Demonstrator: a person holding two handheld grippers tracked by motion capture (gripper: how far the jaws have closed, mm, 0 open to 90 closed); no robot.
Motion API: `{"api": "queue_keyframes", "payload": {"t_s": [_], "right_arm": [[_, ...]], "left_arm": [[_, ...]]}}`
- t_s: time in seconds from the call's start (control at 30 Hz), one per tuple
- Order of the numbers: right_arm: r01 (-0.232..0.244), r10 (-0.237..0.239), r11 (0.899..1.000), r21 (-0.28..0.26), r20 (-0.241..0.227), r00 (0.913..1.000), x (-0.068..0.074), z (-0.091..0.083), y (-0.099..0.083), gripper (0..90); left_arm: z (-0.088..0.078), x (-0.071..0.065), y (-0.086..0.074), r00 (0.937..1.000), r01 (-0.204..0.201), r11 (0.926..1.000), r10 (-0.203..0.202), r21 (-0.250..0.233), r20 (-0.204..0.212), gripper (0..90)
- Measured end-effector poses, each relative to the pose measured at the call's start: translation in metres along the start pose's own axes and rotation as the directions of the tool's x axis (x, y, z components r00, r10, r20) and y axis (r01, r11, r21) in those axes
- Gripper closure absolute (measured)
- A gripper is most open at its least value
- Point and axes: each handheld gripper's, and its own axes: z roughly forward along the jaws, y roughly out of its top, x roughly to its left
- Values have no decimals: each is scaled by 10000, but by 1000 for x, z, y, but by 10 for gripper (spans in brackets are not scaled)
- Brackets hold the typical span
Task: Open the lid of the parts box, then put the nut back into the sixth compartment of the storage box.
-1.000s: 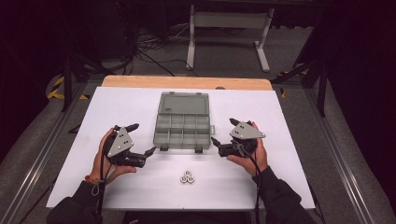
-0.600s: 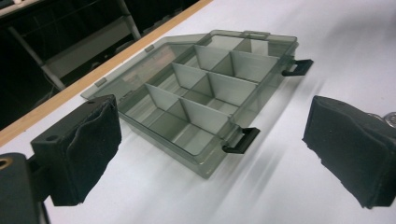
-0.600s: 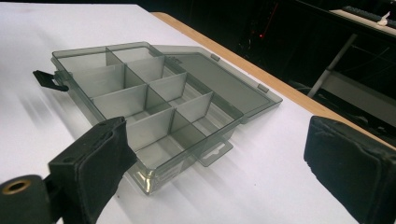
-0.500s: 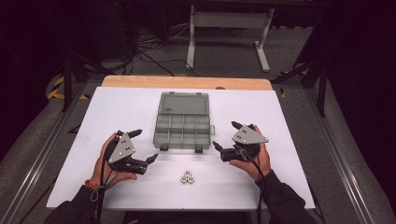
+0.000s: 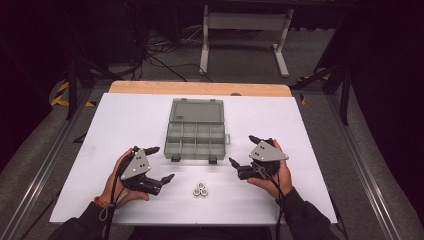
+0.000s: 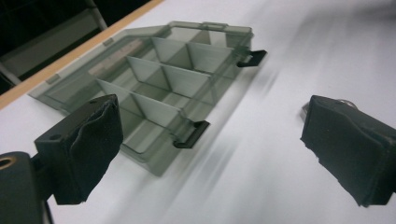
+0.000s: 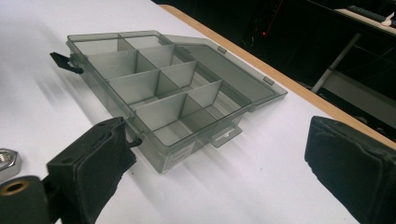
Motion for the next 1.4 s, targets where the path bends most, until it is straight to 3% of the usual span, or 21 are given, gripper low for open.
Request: {"api": "queue_keyframes", "payload": {"t_s": [0.13, 0.4, 0.67, 0.77, 1.17, 1.4], "right_arm": [[100, -100, 9999, 61, -50, 9999, 3, -2, -2, 68], [218, -213, 9995, 208, -216, 9995, 9, -3, -5, 70], [354, -342, 9990, 289, -435, 9985, 15, -3, -7, 71], [320, -302, 9989, 339, -518, 9982, 17, -4, -9, 72], [102, -66, 9987, 502, -704, 9975, 17, -7, -15, 75], [33, -1, 9984, 559, -571, 9984, 14, -12, -19, 77]], "left_arm": [[8, -10, 0, 9990, -253, 9993, 243, 275, 369, 59], [16, -21, -4, 9962, -267, 9965, 200, 794, 844, 62], [22, -29, -7, 9919, 27, 9964, -134, 842, 1260, 65], [25, -32, -8, 9874, 214, 9957, -352, 905, 1542, 66], [38, -46, -8, 9774, 70, 9895, -373, 1447, 2081, 68], [45, -53, -6, 9711, -136, 9851, -278, 1712, 2372, 78]]}}
